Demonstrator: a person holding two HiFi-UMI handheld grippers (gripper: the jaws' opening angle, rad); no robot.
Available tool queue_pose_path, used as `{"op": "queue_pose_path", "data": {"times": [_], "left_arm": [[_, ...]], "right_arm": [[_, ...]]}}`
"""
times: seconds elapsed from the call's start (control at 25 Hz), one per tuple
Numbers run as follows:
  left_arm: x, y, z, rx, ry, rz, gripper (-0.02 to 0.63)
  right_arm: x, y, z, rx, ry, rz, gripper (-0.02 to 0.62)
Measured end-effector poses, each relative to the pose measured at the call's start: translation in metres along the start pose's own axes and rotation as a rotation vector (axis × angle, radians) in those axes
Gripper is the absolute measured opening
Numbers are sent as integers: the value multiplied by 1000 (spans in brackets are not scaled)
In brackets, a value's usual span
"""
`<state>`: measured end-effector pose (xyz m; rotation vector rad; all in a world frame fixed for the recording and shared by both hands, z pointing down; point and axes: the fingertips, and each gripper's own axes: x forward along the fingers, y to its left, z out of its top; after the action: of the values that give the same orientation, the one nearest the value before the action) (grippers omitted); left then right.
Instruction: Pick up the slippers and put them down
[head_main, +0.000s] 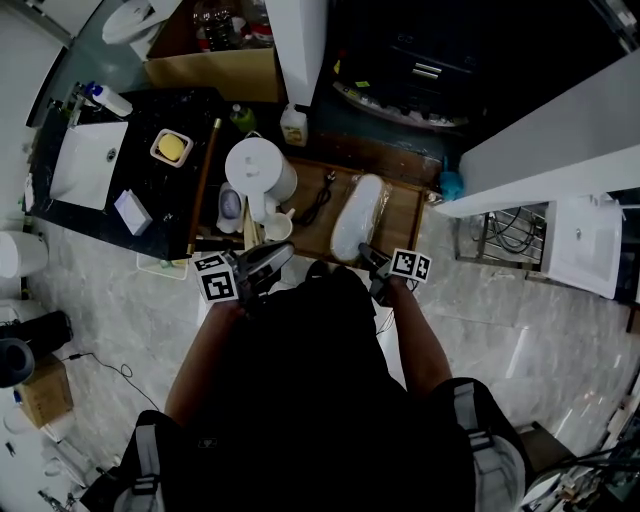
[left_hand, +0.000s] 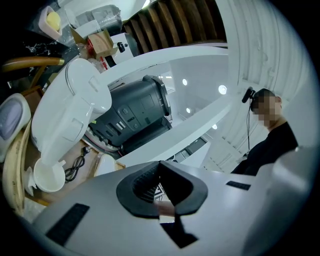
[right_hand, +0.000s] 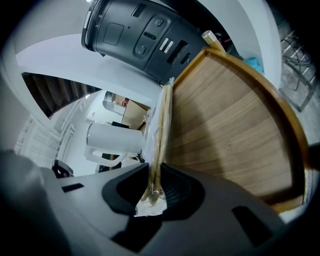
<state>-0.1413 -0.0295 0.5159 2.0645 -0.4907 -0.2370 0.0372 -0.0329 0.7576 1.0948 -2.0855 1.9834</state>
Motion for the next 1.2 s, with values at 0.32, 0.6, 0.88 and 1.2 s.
{"op": "queue_pose_path", "data": {"times": [0.32,0.6,0.88,1.2], "left_arm": [[-3,4,0,-4,7,17,11],[-4,6,0,-11,9,21,11],[-3,9,1,-24,10,17,11],[-1,9,0,-27,21,1,11]], "right_arm": [[7,-9,-4,-1,22,-33,83],[10,-18,-7,-37,41,-91,89],[13,-24,-7,-70,49,-143,117],[13,-23,-9,-100,32,-162,178]]}}
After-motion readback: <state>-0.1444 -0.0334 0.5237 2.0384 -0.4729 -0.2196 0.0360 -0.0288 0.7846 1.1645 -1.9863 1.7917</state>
